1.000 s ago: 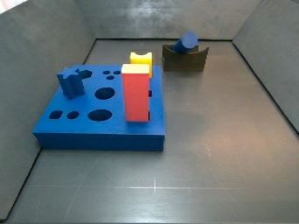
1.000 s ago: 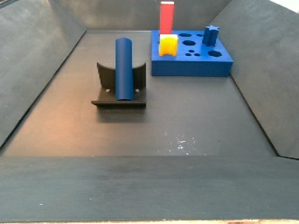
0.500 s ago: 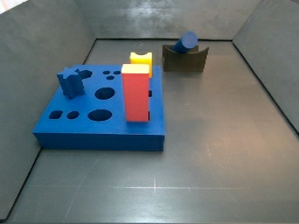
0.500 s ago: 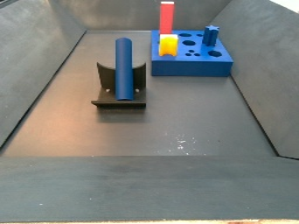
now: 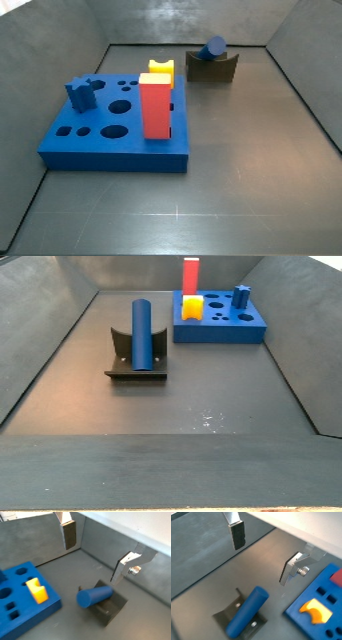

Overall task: Pick up the round object. Move up. Place the round object on the fixture. Regrasp the round object. Move to above the board. Insert the round object.
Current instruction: Regrasp the round object.

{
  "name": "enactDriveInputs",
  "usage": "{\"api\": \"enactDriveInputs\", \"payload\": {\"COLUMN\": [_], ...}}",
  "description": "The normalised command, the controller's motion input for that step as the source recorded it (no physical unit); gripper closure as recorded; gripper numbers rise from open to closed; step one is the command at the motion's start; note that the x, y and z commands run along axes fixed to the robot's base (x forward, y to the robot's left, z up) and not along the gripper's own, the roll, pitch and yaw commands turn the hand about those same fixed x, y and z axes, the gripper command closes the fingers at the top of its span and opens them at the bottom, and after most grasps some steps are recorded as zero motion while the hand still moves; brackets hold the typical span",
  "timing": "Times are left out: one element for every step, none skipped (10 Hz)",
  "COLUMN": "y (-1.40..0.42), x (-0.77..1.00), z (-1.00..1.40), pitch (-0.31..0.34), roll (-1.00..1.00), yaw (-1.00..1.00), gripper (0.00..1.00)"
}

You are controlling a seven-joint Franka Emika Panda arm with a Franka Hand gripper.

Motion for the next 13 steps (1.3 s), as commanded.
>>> {"api": "enactDriveInputs", "payload": {"y": [-0.02,-0.02,-0.02,-0.03,-0.03,-0.04,-0.04,-0.04,-0.05,-0.05,-0.05,-0.05,-0.06], "x": [0.01,0.03,0.03,0.05,0.06,0.08,0.09,0.1,0.1,0.1,0.1,0.11,0.11], "z": [0.01,0.0,0.0,0.0,0.0,0.0,-0.01,0.0,0.0,-0.01,-0.01,-0.01,-0.01], "pitch": [0.027,0.039,0.046,0.062,0.077,0.103,0.118,0.158,0.176,0.21,0.207,0.186,0.159], "roll": [1.0,1.0,1.0,1.0,1.0,1.0,1.0,1.0,1.0,1.0,0.86,0.68,0.5], "yaw": [0.02,0.02,0.02,0.03,0.03,0.04,0.05,0.08,0.1,0.15,0.18,0.2,0.22], "gripper": [0.0,0.0,0.0,0.0,0.0,0.0,0.0,0.0,0.0,0.0,0.0,0.0,0.0]}}
